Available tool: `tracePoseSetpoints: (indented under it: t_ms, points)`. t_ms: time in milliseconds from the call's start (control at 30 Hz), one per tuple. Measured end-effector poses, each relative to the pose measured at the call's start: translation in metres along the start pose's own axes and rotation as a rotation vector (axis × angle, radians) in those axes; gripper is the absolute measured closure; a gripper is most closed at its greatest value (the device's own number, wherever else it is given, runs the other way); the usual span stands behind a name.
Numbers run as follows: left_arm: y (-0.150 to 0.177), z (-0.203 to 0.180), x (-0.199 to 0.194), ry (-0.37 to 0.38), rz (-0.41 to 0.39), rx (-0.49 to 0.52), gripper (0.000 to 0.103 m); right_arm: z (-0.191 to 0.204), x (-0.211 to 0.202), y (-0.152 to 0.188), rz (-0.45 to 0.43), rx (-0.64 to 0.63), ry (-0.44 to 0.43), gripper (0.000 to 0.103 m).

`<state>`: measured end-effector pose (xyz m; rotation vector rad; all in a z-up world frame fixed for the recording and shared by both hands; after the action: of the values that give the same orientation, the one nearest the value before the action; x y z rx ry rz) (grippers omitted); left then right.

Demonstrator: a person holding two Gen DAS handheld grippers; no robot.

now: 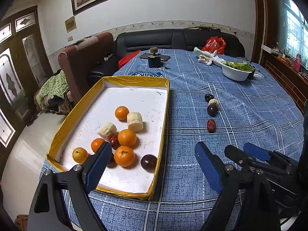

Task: Organize fruits
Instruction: 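Move the right tool to a red date while the left tool moves to a dark plum, then grasp the red date with the right tool while the left tool grasps the plum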

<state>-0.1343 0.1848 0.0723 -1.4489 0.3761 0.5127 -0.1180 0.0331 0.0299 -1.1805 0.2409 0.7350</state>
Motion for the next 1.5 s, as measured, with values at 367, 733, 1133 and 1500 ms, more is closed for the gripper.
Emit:
tracePoseSetpoints:
  t_ms: [367,733,1133,1500]
  points:
    - [0.004,0.013,0.010,0.029,0.030,-0.041,0.015,-0.008,0.007,0.007,0.035,0.017,0.013,0.039]
    - [0.001,0.069,0.013,0.048,0.025,-0.216,0.015,-0.018,0.026,-0.025,0.085,-0.071,0.049,0.039]
    - [-0.001,0.068,0.012,0.047,0.030,-0.191,0.015,0.005,0.102,-0.031,0.162,-0.215,0.107,0.076]
    - [-0.018,0.003,0.033,0.177,0.078,-0.115,0.015,-0.074,0.070,-0.071,0.027,-0.139,0.179,0.076]
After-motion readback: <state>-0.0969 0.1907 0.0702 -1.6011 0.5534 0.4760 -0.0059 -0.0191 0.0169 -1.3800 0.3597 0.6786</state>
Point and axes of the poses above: each gripper's, at about its wrist camera, not at the fingertips, and x roughly the way its jaws point, z to its left, y to its underside, the point moved 4 cm from there along x, roughly the way its jaws point, and after that the axes turned 10 degrees about -z, right-handed, at the moved point
